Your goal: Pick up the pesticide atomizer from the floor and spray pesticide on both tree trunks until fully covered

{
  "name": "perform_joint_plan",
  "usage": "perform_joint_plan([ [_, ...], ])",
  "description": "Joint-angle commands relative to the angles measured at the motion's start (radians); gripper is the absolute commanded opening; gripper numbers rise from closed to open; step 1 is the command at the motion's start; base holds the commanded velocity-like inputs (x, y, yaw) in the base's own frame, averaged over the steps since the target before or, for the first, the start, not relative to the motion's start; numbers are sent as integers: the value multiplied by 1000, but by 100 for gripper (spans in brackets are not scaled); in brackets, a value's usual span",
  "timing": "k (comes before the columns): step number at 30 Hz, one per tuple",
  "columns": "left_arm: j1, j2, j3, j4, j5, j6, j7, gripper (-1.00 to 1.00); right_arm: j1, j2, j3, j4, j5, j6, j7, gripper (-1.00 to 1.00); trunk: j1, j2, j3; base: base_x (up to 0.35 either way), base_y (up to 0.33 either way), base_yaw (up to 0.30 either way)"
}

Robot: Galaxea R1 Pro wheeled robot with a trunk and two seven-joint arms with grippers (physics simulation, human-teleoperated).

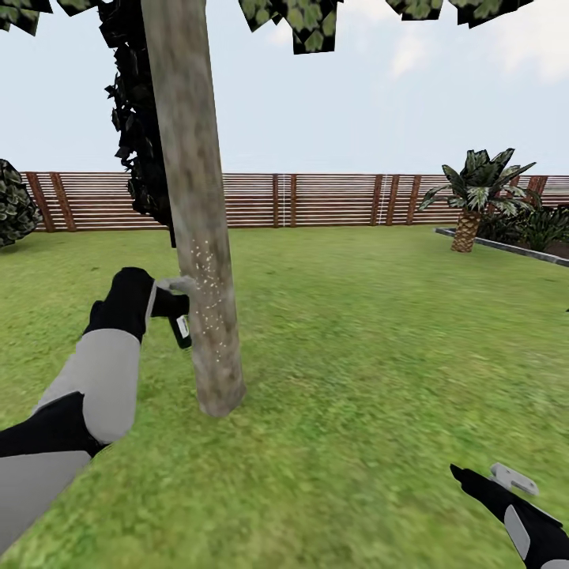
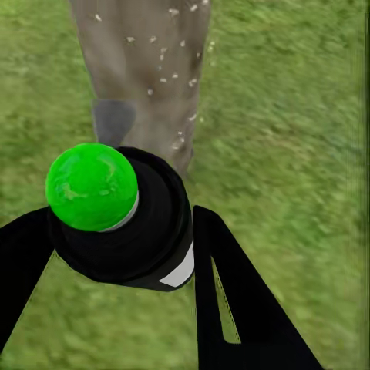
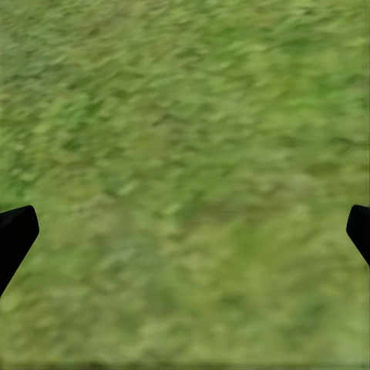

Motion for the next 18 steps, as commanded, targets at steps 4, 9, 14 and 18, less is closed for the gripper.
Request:
perform_joint_plan([
  [4, -70, -1, 0, 4, -1, 3, 0, -100, 0, 0, 0, 0, 0, 0, 0, 100, 0, 0, 0, 0, 0, 0],
  [9, -194, 0, 0, 67, -3, 6, 1, -100, 0, 0, 0, 0, 0, 0, 0, 100, 0, 0, 0, 0, 0, 0],
  [14, -332, 0, 1, 161, -59, 7, 1, -100, 0, 0, 0, 0, 0, 0, 0, 100, 0, 0, 0, 0, 0, 0],
  [18, -440, 0, 1, 240, -132, 7, 1, -100, 0, 0, 0, 0, 0, 0, 1, 100, 0, 0, 0, 0, 0, 0],
])
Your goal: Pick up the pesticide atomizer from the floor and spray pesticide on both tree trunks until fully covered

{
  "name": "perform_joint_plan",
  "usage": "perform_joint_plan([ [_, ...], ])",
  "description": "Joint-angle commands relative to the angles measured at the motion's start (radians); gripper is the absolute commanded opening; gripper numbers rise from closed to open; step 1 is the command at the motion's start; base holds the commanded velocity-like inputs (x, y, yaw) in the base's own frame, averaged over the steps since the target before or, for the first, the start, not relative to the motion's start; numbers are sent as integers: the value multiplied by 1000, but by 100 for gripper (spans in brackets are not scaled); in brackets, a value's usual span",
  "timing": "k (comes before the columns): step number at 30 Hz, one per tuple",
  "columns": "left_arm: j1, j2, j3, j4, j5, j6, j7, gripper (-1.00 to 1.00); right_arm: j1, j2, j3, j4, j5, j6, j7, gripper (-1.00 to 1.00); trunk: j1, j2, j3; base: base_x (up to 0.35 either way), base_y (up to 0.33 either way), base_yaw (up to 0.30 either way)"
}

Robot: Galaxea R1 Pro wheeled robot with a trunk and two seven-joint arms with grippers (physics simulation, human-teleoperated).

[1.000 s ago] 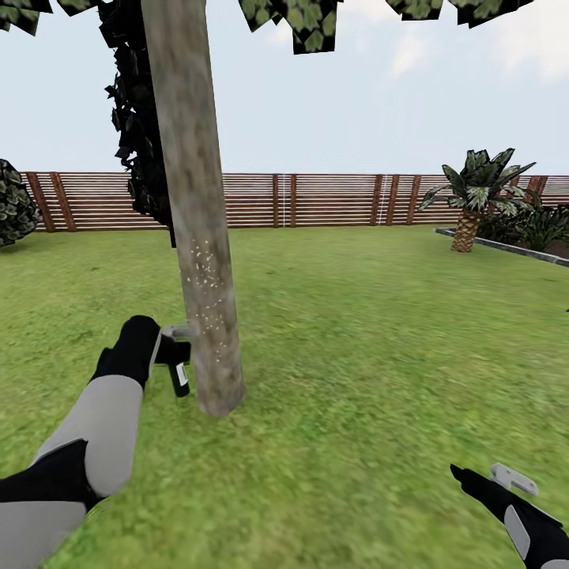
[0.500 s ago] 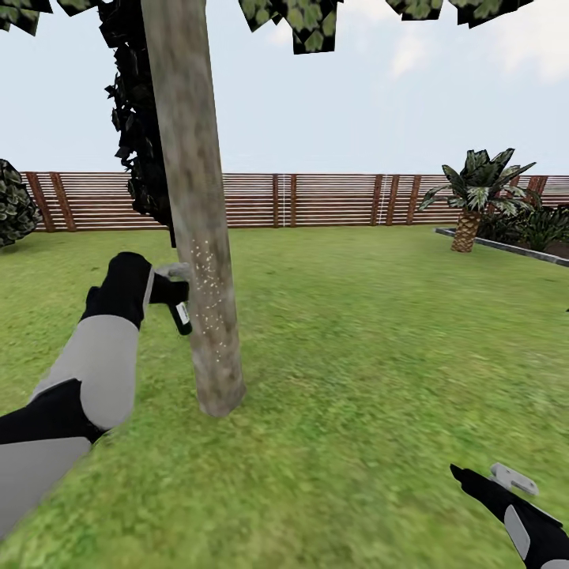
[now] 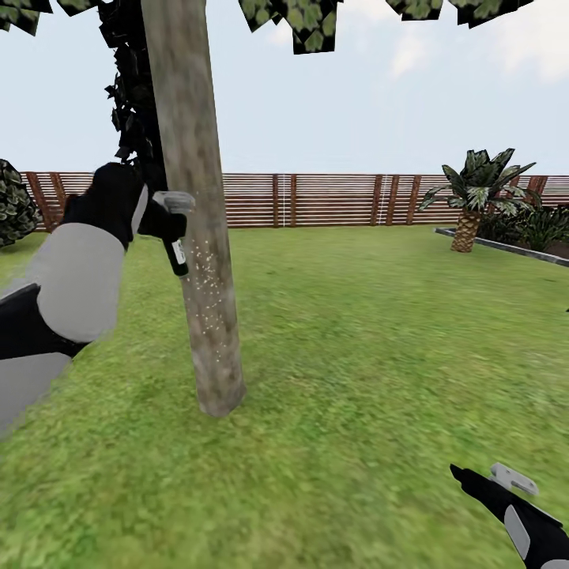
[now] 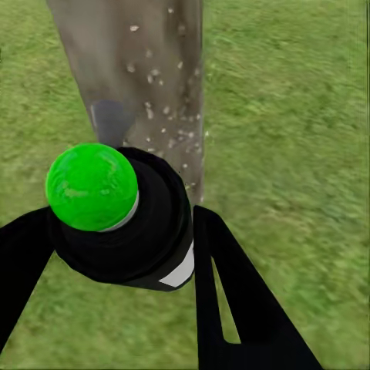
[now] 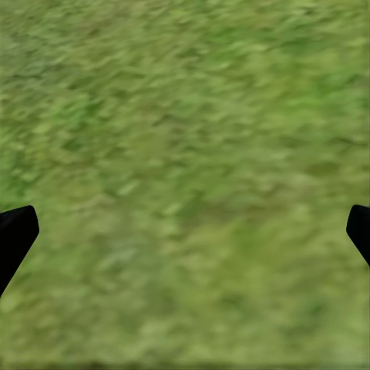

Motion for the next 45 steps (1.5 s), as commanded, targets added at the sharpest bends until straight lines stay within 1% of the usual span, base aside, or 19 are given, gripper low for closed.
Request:
perform_joint_plan([
  [1, -21, 0, 0, 16, -7, 0, 0, -100, 0, 0, 0, 0, 0, 0, 0, 100, 0, 0, 0, 0, 0, 0],
  [4, -96, 1, 0, 78, -12, 0, 0, -100, 0, 0, 0, -1, 0, 0, 0, 100, 0, 0, 0, 0, 0, 0],
  [6, -128, 2, 1, 108, -12, 0, 0, -100, 0, 0, 0, 0, 0, 0, 0, 100, 0, 0, 0, 0, 0, 0],
  [8, -144, 3, 1, 121, -13, 0, 0, -100, 0, 0, 0, 0, 0, 0, 0, 100, 0, 0, 0, 0, 0, 0],
  [12, -153, 3, 2, 146, -14, 0, 0, -100, 0, 0, 0, 0, 0, 0, -1, 100, 0, 0, 0, 0, 0, 0],
  [17, -154, 6, 2, 245, -15, 0, 1, -100, 0, 0, 0, 0, 0, 0, 0, 100, 0, 0, 0, 0, 0, -3],
  [20, -154, 8, 2, 275, -15, 0, 1, -100, 0, 0, 0, 0, 0, 0, 0, 100, 0, 0, 0, 0, 0, -99],
  [23, -154, 16, 2, 282, -16, 0, 1, -100, 0, 0, 0, 0, 0, 0, 0, 100, 0, 0, 0, 0, 0, -205],
  [25, -154, 36, 1, 283, -20, 0, 1, -100, 0, 0, 0, -1, 1, 0, -1, 100, 0, 0, 0, 0, 0, -65],
  [26, -154, 45, -4, 284, -35, 0, 1, -100, 0, 0, 0, -1, 1, 0, -1, 100, 0, 0, 0, 0, 0, -26],
  [27, -154, 48, -6, 284, -43, 0, 1, -100, 0, 0, 0, -1, 1, 0, -1, 100, 0, 0, 0, 0, 0, -21],
  [28, -154, 52, -13, 284, -62, 0, 1, -100, 0, 0, 0, -1, 1, 0, -1, 100, 0, 0, 0, 0, 0, -13],
  [30, -154, 59, -29, 284, -124, 0, 1, -100, 0, 0, 0, -1, 0, 0, -1, 100, 0, 0, 0, 0, 0, -5],
  [32, -154, 66, -33, 283, -156, 0, 1, -100, 0, 0, 0, -1, 1, 0, -1, 100, 0, 0, 0, 0, 0, -2],
  [33, -154, 77, -34, 281, -166, 0, 1, -100, 0, 0, 0, 0, 1, 0, -1, 100, 0, 0, 0, 0, 0, 0],
  [35, -154, 91, -35, 277, -172, 0, 1, -100, 0, 0, 0, 0, 1, 0, -2, 100, 0, 0, 0, 0, 0, 0],
  [38, -154, 99, -35, 245, -174, 0, 1, -100, 0, 0, 0, 0, 1, 0, -2, 100, 0, 0, 0, 0, 0, 0],
  [40, -154, 100, -35, 200, -175, 0, 0, -100, 0, 0, 0, 0, 1, 0, -3, 100, 0, 0, 0, 0, 0, 0],
  [45, -154, 100, -32, 176, -173, 0, 0, -100, 0, 0, 0, 0, 1, 0, -3, 100, 0, 0, 0, 0, 0, 0],
])
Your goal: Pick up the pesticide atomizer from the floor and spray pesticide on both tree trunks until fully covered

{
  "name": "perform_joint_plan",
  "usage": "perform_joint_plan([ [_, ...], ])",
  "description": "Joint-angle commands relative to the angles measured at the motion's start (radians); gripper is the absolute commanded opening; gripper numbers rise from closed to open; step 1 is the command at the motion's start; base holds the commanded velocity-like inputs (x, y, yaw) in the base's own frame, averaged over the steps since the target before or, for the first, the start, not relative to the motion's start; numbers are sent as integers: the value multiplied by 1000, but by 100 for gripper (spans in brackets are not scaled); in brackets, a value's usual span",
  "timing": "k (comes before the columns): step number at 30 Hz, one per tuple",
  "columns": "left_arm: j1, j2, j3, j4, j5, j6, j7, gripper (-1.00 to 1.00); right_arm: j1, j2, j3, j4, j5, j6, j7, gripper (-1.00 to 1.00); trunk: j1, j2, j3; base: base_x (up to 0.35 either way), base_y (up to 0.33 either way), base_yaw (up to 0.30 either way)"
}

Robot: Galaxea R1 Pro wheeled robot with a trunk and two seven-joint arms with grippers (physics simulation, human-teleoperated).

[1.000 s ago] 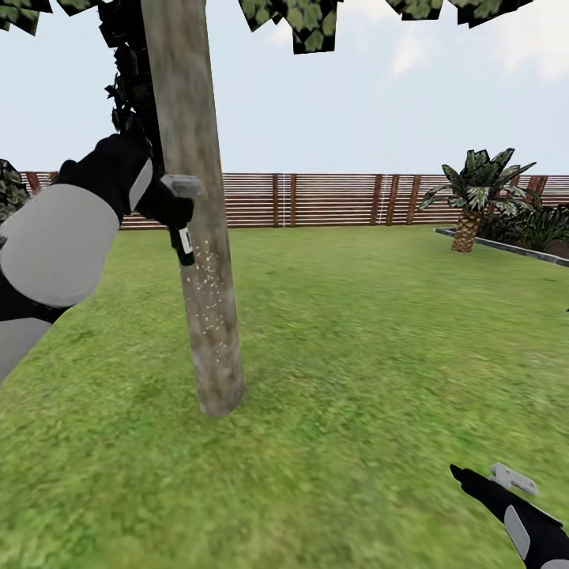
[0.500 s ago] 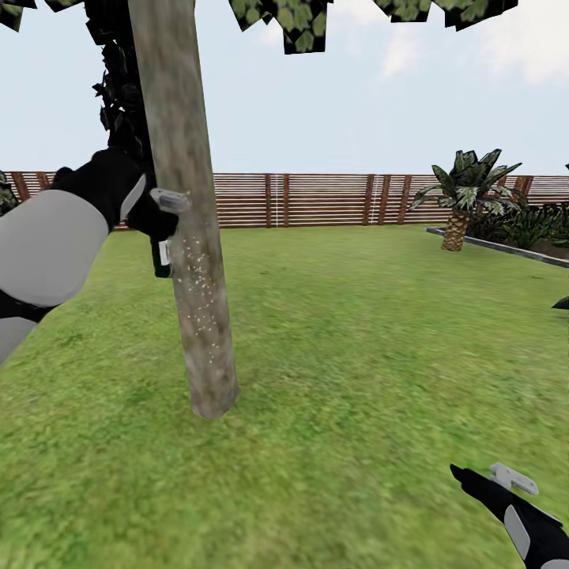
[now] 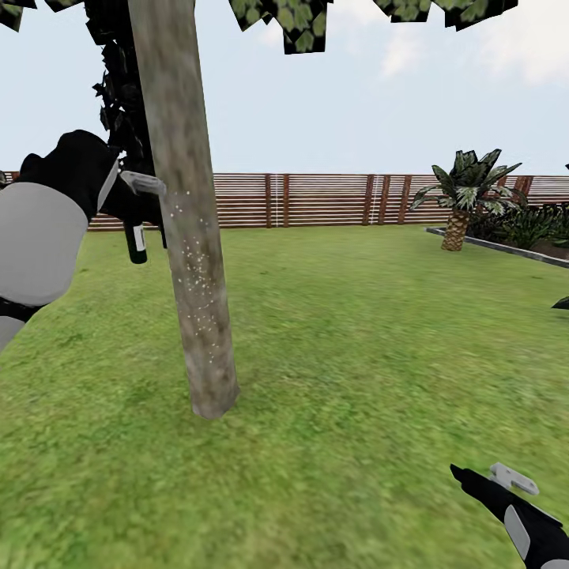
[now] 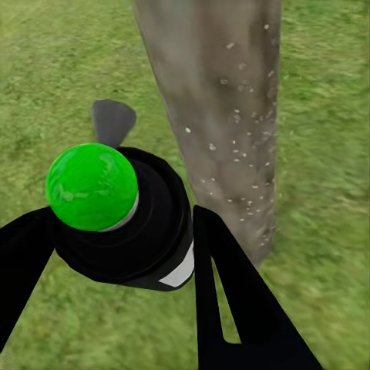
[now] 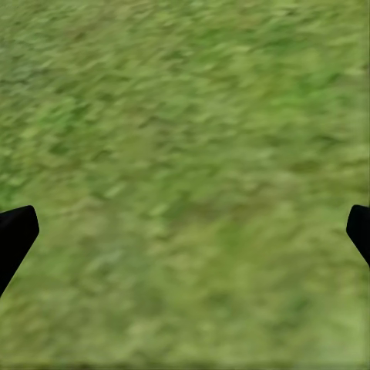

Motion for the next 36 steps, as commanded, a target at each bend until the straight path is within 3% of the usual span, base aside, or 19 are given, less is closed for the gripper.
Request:
perform_joint_plan([
  [1, 0, 0, 1, 0, 0, 0, 0, -100, 0, 0, 0, 0, 0, 0, 0, 100, 0, 0, 0, 0, 0, 0],
  [8, 10, -1, 3, 4, 6, -9, -1, -100, 0, 0, 0, 0, 0, 0, 0, 100, 0, 0, 0, 0, 0, 0],
  [19, 108, -2, 7, 6, 10, -68, 1, -100, 0, 0, 0, 0, 1, 0, 0, 100, 0, 0, 0, 0, 0, 0],
  [23, 115, -2, 7, 6, 10, -94, 2, -100, 0, 0, 0, 0, 1, 0, 0, 100, 0, 0, 0, 0, 0, 0],
  [29, 117, -7, 5, 0, 69, -97, 2, -100, 0, 0, 0, 0, 1, 0, -1, 100, 0, 0, 0, 0, 0, 0],
  [33, 117, -32, 4, -1, 72, -91, 1, -100, 0, 0, 0, 0, 1, 0, -1, 100, 0, 0, 0, 0, 0, 0],
  [36, 117, -36, 6, 7, 73, -88, 1, -100, 0, 0, 0, 0, 1, 0, -1, 100, 0, 0, 0, 0, 0, 0],
])
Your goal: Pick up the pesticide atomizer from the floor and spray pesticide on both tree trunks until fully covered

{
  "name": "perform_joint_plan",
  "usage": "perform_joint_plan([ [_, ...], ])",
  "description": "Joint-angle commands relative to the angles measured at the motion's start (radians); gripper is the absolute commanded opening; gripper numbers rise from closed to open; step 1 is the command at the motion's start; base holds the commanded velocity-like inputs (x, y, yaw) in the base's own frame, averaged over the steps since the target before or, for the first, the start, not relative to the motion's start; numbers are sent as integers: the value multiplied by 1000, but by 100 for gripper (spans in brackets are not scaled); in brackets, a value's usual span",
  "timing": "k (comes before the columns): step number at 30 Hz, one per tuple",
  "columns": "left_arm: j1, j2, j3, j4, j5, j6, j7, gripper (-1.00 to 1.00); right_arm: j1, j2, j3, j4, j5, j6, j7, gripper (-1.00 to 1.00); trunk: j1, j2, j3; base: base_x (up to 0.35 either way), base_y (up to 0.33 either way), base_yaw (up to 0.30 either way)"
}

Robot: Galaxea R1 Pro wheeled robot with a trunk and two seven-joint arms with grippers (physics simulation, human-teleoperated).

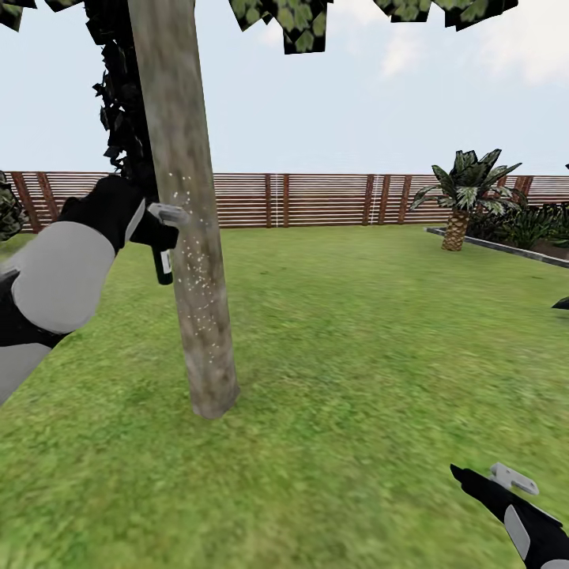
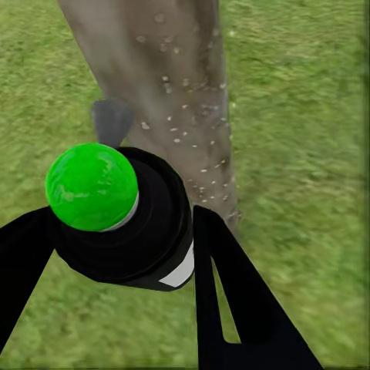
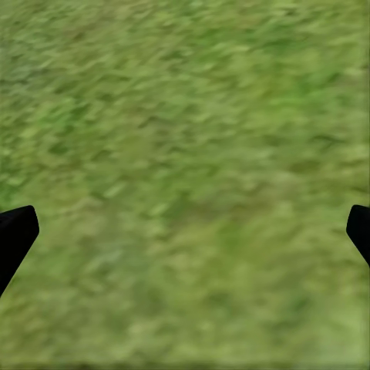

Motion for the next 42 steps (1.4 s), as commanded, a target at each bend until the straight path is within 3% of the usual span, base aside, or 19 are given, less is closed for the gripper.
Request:
perform_joint_plan([
  [1, 0, 0, 0, 16, -1, 0, 0, -100, 0, 0, 0, 0, 0, 0, 0, 100, 0, 0, 0, 0, 0, 0],
  [5, 0, 9, 0, 163, -3, -6, 1, -100, 0, 0, 0, 0, 0, 0, 0, 100, 0, 0, 0, 0, 0, 0],
  [7, 7, 13, 0, 188, -4, -8, 1, -100, 0, 0, 0, 0, 0, 0, 0, 100, 0, 0, 0, 0, 0, 0],
  [12, 60, 23, 0, 204, -5, -18, 3, -100, 0, 0, 0, 0, 0, 0, 0, 100, 0, 0, 0, 0, 0, 0],
  [17, 138, 25, 0, 203, -5, -70, 7, -100, 0, 0, 0, 0, 0, 0, 0, 100, 0, 0, 0, 0, 0, 0],
  [25, 286, 44, 0, 198, -4, -203, 11, -100, 0, 0, 0, 0, 0, 0, -1, 100, 0, 0, 0, 0, 0, 0],
  [29, 360, 43, 0, 197, 1, -296, 91, -100, 0, 0, 0, 0, 0, 0, -1, 100, 0, 0, 0, 0, 0, 0],
  [31, 399, 43, 0, 198, 27, -340, 140, -100, 0, 0, 1, 0, 0, 0, -1, 100, 0, 0, 0, 0, 0, 0],
  [35, 465, 42, 0, 198, 123, -423, 165, -100, 0, 0, 1, 0, 0, -1, -2, 100, 0, 0, 0, 0, 0, 0],
  [42, 559, 44, 1, 197, 162, -557, 197, -100, 0, 0, 1, 0, 0, 0, -1, 100, 0, 0, 0, 0, 0, 0],
])
